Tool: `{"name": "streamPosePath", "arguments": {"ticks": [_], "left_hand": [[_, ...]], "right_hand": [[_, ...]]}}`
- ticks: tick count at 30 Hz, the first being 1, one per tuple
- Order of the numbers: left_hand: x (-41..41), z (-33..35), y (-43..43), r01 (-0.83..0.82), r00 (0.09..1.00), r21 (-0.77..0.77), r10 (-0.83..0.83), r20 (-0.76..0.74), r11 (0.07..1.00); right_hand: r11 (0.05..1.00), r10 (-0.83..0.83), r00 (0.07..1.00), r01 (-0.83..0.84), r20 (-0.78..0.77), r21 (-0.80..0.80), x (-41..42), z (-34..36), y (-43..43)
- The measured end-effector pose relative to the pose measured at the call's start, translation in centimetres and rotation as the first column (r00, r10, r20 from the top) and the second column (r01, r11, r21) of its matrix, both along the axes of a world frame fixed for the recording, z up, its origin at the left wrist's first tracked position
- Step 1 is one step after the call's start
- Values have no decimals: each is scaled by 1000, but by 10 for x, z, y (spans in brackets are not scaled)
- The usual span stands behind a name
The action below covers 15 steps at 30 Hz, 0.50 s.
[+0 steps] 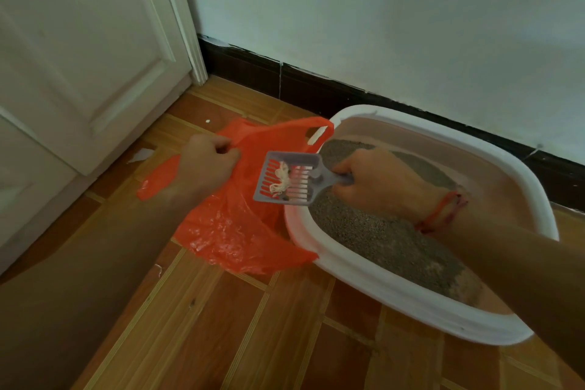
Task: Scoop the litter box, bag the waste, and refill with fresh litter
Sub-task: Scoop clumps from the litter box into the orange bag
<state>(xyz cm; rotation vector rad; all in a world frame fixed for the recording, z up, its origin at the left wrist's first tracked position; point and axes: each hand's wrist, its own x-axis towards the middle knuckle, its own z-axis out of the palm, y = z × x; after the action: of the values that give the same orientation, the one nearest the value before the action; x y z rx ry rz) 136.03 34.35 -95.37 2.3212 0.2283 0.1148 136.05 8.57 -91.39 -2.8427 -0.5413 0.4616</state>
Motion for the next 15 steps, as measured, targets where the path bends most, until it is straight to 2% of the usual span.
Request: {"name": "streamPosePath", "arguments": {"ticks": [4,7,15], "left_hand": [[-1,2,6,-31,1000,-21,31,1,999],[-3,4,10,-34,999,-44,33,-17,998],[-2,2,13,-54,996,-109,46,-77,993]], "right_hand": [[983,116,991,-103,73,-152,8,6,40],[953,214,975,-194,66,-233,5,15,68],[896,373,912,-307,170,-323,-5,16,110]]}}
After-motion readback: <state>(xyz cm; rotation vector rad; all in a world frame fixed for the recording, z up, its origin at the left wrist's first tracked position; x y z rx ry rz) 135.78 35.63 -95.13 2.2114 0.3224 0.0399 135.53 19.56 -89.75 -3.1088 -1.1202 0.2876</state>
